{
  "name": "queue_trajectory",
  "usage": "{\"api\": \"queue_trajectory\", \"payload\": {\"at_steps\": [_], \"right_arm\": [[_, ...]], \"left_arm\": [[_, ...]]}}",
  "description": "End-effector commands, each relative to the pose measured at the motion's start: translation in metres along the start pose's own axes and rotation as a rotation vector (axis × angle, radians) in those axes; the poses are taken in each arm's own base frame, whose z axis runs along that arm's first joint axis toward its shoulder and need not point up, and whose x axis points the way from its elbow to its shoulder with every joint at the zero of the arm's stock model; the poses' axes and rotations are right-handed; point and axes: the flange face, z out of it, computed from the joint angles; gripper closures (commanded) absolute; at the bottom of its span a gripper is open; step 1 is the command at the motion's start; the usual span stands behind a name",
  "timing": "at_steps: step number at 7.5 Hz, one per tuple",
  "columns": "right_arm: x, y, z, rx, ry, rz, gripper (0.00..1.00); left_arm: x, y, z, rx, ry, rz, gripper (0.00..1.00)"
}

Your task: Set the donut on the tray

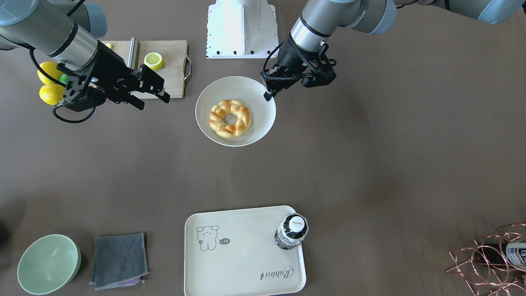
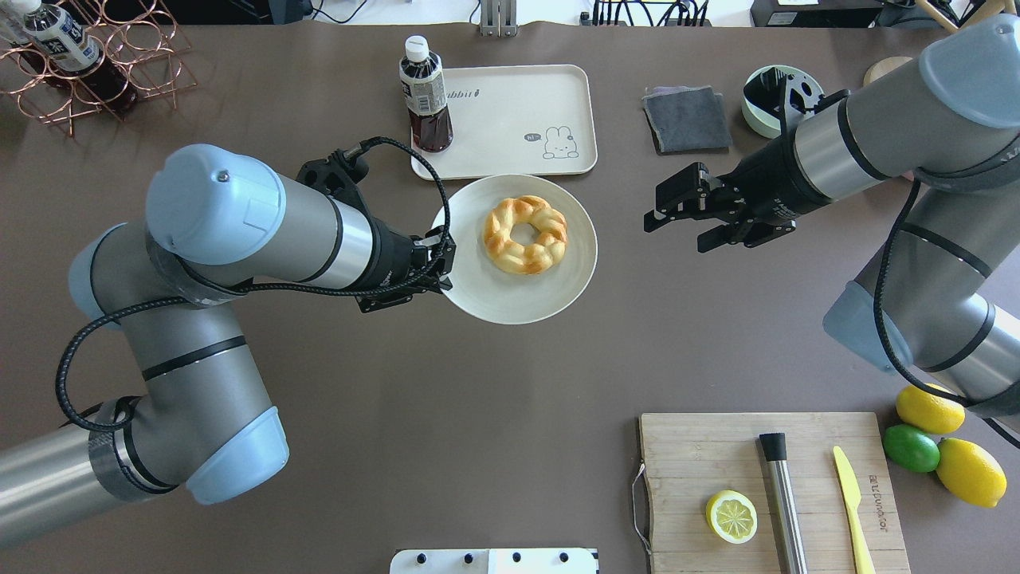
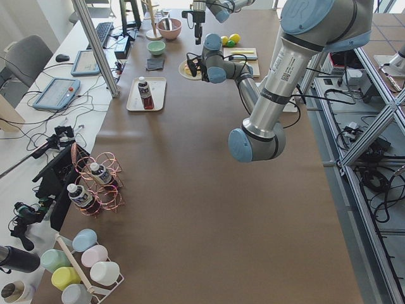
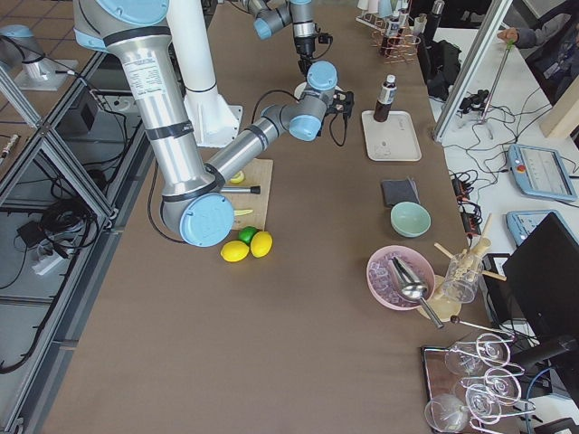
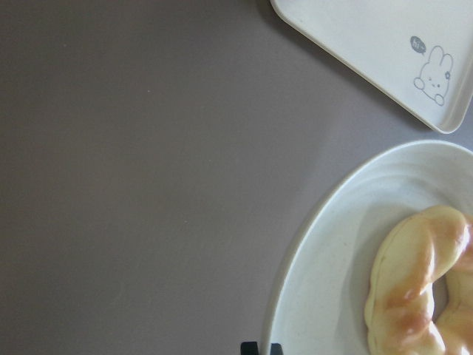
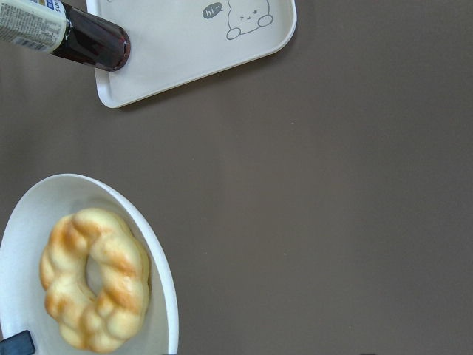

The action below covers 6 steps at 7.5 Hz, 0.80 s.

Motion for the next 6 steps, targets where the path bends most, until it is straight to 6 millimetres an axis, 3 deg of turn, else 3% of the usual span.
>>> {"api": "queue_trajectory", "payload": {"at_steps": [1,6], "right_arm": [[-0.008,0.007,0.003,-0.015,-0.01,0.018,0.14],[-0.013,0.022,0.02,-0.048,-0.007,0.05,0.15]], "left_arm": [[0.012,0.031,0.014,0.043,0.026,-0.002,1.0],[0.029,0.046,-0.005,0.042,0.032,-0.013,1.0]]}}
